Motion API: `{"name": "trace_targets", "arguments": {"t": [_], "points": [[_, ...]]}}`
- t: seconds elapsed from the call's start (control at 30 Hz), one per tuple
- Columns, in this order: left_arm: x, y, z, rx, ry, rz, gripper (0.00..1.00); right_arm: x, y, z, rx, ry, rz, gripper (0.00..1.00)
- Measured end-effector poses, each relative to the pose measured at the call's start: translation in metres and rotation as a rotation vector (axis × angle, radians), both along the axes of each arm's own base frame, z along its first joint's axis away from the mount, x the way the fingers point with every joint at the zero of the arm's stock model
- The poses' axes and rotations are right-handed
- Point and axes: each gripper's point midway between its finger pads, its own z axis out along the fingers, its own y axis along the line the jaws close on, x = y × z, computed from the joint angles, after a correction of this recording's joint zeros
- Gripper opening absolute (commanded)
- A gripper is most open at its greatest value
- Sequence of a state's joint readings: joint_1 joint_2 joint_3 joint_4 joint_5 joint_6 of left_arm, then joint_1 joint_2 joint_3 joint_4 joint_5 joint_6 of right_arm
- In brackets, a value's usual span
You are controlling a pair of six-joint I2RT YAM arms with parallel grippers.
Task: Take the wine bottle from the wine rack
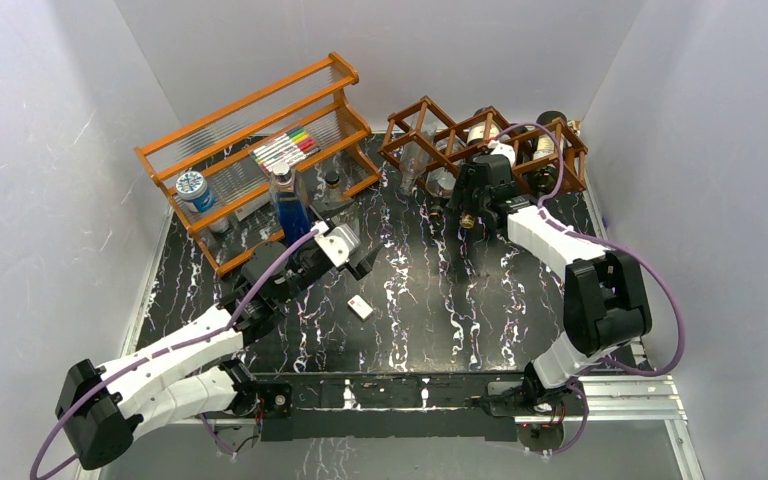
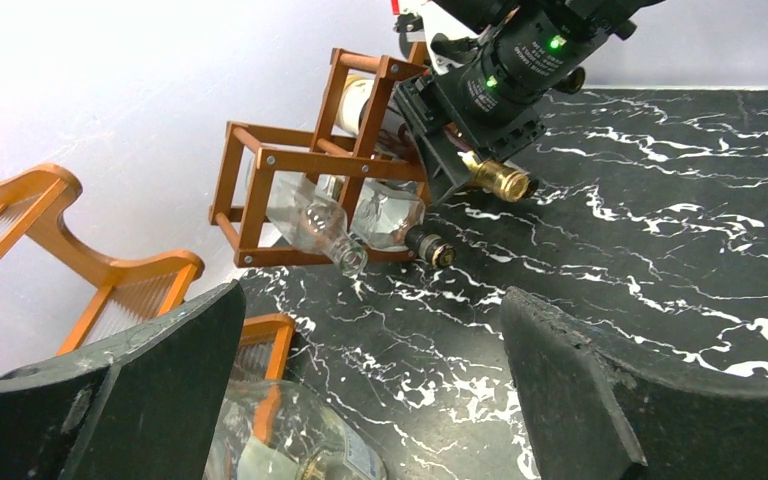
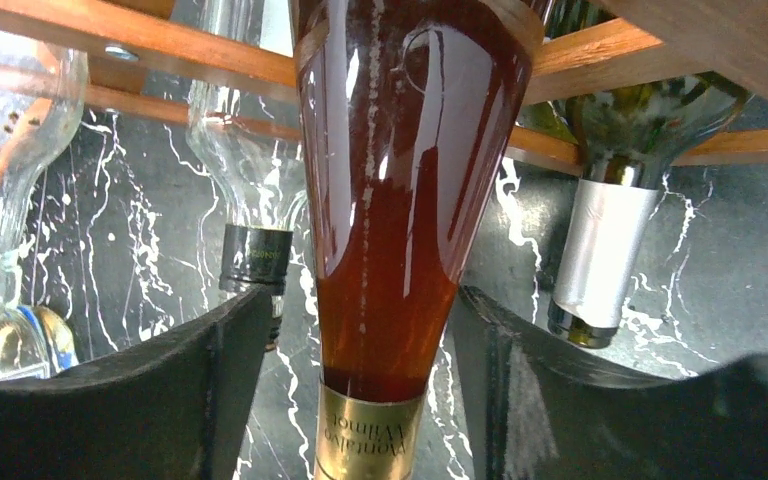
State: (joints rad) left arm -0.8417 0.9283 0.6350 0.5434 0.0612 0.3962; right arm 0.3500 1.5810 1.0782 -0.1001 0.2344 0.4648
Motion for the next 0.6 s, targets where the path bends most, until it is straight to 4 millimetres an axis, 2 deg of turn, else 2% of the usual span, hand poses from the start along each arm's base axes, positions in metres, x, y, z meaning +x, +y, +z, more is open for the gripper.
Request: {"name": "trace_targets", "arguments": {"t": [0.1,0.33,0.6], "points": [[0.003,0.003,-0.003,0.010,-0.005,0.023,0.98,0.004,0.000,-0.003,0.014,-0.009,-0.019,0.69],[0.006,0.006,0.005,-0.008,-0.031,0.048,0.98,0.009,-0.001,-0.009,0.038,-0.029,-0.065,0.61],[0.008,0.009,0.003,-0.011,-0.039,0.070,0.98,0.015,-0.003,-0.007,0.062,-0.052,-0.100,0.45]]}}
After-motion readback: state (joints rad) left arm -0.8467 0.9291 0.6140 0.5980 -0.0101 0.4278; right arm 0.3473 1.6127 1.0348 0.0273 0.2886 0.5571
